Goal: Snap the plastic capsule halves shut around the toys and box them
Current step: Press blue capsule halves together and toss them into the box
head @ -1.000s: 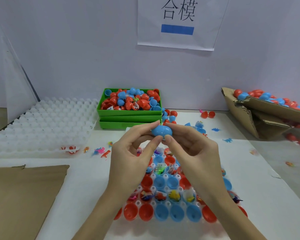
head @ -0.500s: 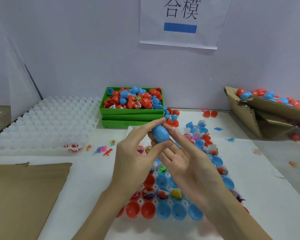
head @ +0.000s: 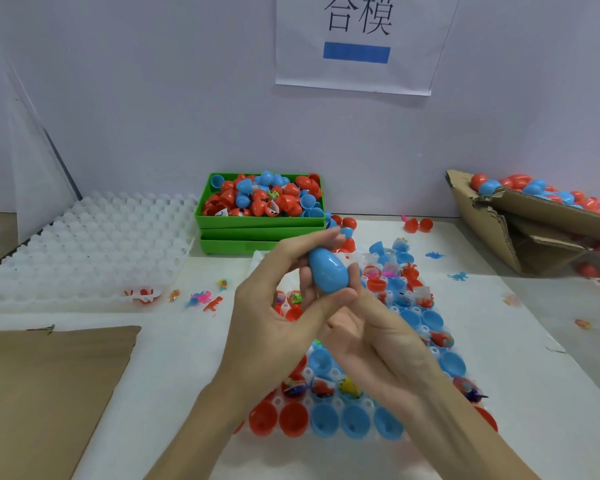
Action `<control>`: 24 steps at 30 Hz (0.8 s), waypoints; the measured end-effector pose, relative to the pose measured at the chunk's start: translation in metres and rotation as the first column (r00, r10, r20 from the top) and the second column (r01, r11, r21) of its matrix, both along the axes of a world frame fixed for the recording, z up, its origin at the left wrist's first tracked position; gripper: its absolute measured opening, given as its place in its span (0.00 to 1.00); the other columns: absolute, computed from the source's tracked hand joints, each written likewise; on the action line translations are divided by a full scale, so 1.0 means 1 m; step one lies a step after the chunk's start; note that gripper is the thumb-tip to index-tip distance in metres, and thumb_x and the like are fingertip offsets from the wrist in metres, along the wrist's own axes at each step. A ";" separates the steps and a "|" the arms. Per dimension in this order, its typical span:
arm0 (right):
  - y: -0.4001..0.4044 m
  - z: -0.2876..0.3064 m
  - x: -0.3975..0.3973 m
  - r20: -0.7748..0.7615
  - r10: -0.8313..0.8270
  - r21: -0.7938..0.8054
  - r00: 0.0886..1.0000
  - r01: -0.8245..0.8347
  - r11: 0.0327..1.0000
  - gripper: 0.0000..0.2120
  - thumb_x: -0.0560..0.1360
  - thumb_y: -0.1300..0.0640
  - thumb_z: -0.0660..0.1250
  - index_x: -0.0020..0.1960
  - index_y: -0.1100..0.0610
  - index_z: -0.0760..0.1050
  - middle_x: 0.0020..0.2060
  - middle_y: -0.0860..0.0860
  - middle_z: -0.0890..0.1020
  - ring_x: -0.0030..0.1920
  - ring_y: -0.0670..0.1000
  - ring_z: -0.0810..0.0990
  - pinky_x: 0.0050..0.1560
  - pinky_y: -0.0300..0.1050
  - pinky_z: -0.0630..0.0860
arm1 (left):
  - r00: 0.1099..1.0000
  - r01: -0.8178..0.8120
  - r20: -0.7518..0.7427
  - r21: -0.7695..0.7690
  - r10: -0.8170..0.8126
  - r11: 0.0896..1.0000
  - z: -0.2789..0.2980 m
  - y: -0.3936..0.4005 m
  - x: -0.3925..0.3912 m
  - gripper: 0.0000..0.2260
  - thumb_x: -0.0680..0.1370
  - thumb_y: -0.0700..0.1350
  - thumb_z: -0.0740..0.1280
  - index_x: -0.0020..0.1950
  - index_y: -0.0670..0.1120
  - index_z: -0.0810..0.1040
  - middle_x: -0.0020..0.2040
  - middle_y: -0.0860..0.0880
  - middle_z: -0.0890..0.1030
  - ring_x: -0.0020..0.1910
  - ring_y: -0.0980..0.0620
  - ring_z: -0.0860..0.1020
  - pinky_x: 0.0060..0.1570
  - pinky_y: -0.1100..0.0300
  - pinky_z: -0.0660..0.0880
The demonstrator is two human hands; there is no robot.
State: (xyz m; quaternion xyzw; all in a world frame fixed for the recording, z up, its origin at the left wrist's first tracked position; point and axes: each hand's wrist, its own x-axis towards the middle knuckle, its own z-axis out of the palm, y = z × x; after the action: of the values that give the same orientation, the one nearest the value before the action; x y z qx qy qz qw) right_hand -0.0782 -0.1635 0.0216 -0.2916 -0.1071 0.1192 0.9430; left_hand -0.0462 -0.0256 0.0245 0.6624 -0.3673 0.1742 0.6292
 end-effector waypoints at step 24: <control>-0.002 -0.001 -0.002 -0.059 -0.067 -0.008 0.996 0.067 0.998 0.11 0.79 0.61 0.72 0.60 0.62 0.85 0.60 0.57 0.84 0.64 0.53 0.82 0.62 0.43 0.79 | 0.993 -0.101 0.062 0.044 0.098 0.994 -0.001 -0.004 -0.001 0.14 0.80 0.44 0.72 0.65 0.43 0.80 0.61 0.53 0.83 0.66 0.50 0.80 0.63 0.62 0.75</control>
State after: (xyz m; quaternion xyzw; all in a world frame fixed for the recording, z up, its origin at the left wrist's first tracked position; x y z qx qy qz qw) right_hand -0.0800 -0.1659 0.0207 -0.2944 -0.0691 0.0964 0.9483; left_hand -0.0468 -0.0296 0.0231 0.6892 -0.3565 0.2165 0.5925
